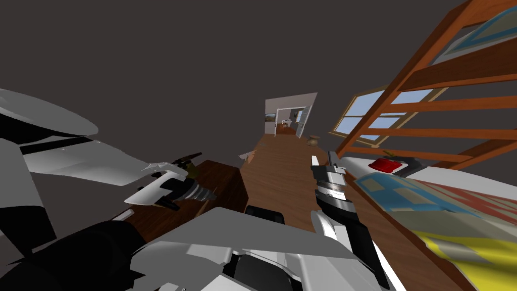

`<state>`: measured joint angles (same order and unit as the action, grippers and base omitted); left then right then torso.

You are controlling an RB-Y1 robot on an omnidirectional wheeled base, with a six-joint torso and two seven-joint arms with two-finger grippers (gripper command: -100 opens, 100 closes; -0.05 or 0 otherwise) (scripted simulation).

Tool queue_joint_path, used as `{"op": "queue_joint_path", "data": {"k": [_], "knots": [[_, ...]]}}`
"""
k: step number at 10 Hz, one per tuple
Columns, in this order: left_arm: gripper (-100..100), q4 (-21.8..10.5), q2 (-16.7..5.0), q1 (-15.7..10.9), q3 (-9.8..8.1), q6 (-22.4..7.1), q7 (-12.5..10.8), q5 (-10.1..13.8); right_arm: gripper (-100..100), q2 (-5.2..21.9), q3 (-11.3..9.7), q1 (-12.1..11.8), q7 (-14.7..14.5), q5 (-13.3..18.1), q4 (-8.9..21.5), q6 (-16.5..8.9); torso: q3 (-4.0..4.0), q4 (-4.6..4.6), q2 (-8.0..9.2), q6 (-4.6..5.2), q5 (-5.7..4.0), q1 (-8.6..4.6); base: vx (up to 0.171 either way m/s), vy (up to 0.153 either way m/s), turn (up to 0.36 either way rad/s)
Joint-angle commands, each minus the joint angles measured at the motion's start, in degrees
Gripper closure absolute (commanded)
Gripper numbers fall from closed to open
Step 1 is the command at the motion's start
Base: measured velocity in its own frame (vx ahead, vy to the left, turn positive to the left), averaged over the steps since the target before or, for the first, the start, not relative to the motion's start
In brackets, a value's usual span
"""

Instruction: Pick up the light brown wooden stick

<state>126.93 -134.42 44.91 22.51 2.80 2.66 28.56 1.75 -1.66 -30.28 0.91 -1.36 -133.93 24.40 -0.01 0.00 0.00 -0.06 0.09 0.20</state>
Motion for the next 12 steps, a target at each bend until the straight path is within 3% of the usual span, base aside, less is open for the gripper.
{"op": "queue_joint_path", "data": {"k": [1, 3, 4, 5, 6, 11, 12], "knots": [[-100, 1.59, -1.21, 2.15, 1.98, -1.43, -0.94, 1.11, 0, 0.00, 0.00, 0.00, 0.00, 0.00, 0.00, 0.00, 0.00, 0.00, 0.00, 0.00, 0.00, 0.00, 0.015, 0.056, 0.005], [-100, 2.89, -1.55, 3.47, 3.63, -1.83, -1.52, 1.78, 0, 0.00, 0.00, 0.00, 0.00, 0.00, 0.00, 0.00, 0.03, 0.01, 0.05, -0.02, -0.01, -0.02, 0.005, 0.043, 0.009], [-100, 2.61, -1.04, 2.75, 3.53, -1.83, -1.11, 1.37, 0, 0.00, 0.00, 0.00, 0.00, 0.00, 0.00, 0.00, 0.05, 0.02, 0.08, -0.01, -0.02, -0.09, -0.001, 0.010, 0.004], [0, 2.71, -0.99, 2.87, 3.58, -2.00, -1.14, 1.39, 0, 0.00, 0.00, 0.00, 0.00, 0.00, 0.00, 0.00, 0.05, 0.03, 0.08, 0.00, -0.05, -0.18, 0.000, 0.000, 0.000], [-100, 1.83, 0.68, 3.73, 3.65, -2.21, -0.72, 0.72, 0, -0.01, -0.01, 0.00, 0.00, 0.00, 0.00, 0.00, 0.05, 0.02, 0.08, 0.00, -0.06, -0.23, 0.008, -0.014, -0.071], [-100, -1.60, 7.36, 7.24, 3.92, -3.09, 0.92, -1.96, 0, -0.01, -0.01, 0.00, 0.00, 0.00, 0.00, 0.00, 0.01, 0.01, 0.02, 0.00, -0.09, -0.34, 0.018, -0.029, -0.076], [-100, -1.40, 6.46, 7.25, 3.45, -2.82, 0.66, -1.58, 0, -0.01, -0.01, 0.00, 0.00, 0.00, 0.00, 0.00, 0.02, 0.01, 0.03, 0.01, -0.05, -0.33, 0.006, -0.009, -0.010]]}}
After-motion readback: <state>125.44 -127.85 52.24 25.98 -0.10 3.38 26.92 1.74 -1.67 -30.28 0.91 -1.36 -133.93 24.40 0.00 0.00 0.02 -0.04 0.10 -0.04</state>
